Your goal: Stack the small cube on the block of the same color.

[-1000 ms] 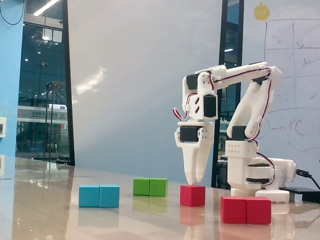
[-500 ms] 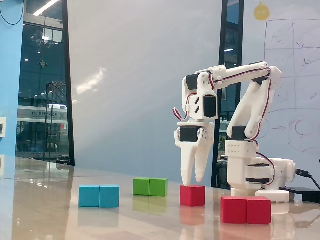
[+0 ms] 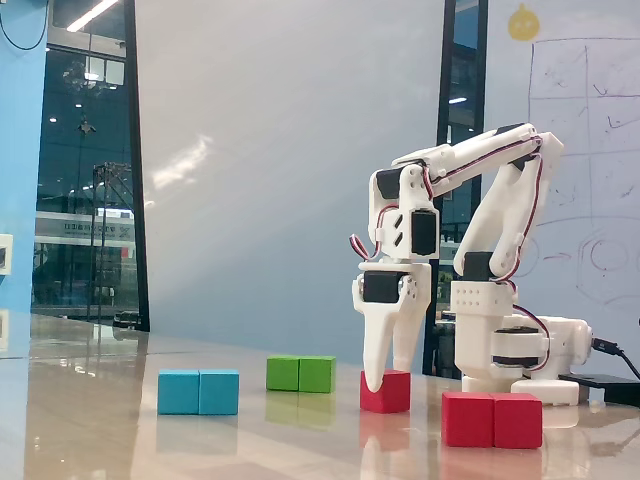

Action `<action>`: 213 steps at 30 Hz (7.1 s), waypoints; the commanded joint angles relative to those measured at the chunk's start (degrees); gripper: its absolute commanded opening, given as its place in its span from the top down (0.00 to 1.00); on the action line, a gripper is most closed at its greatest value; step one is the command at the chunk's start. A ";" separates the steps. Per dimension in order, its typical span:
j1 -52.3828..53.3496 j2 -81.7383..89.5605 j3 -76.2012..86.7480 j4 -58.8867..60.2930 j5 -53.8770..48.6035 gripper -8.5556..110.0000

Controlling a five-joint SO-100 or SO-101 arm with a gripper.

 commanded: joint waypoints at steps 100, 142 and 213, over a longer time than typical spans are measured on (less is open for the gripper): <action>-45.44 3.16 -32.61 12.57 4.31 0.84; -43.33 -13.01 -32.61 0.09 4.22 0.84; -17.14 22.32 -30.76 11.25 4.31 0.76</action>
